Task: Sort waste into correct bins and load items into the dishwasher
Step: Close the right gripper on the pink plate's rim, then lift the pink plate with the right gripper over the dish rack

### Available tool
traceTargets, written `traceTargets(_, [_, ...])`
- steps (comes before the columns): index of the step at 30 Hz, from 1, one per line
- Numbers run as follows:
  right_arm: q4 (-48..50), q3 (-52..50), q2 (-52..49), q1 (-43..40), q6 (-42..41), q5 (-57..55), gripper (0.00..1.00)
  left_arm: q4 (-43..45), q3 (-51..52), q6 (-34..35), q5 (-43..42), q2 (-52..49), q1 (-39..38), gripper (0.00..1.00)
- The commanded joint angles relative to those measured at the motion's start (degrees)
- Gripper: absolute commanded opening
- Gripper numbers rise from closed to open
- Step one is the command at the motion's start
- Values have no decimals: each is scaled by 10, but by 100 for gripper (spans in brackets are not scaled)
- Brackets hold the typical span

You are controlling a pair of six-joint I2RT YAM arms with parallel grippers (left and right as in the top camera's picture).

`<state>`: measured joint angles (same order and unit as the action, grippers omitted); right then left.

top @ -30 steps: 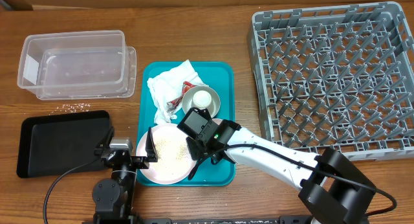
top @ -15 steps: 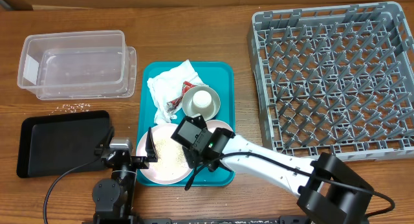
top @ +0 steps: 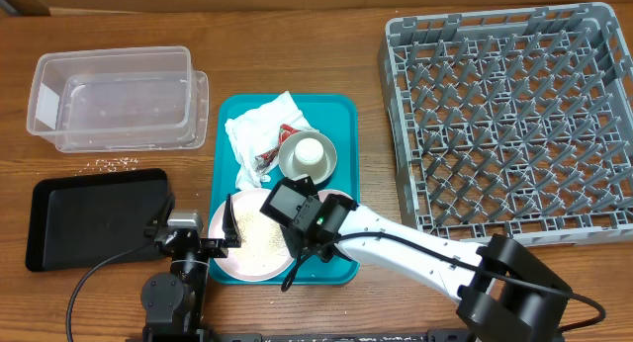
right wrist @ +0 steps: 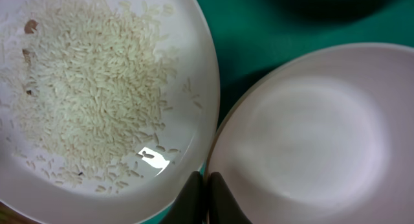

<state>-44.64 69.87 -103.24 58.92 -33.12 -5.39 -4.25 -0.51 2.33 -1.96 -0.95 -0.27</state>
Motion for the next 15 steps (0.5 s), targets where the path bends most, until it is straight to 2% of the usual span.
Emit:
traceTargets(1, [-23, 32, 6, 2, -19, -10, 4, 0, 2, -15, -4, 6, 2, 100])
traceTargets(9, [-129, 130, 24, -17, -19, -12, 4, 0, 2, -15, -4, 6, 2, 100])
traceTargets(15, [-239, 247, 64, -99, -10, -12, 4, 0, 2, -15, -4, 6, 3, 100])
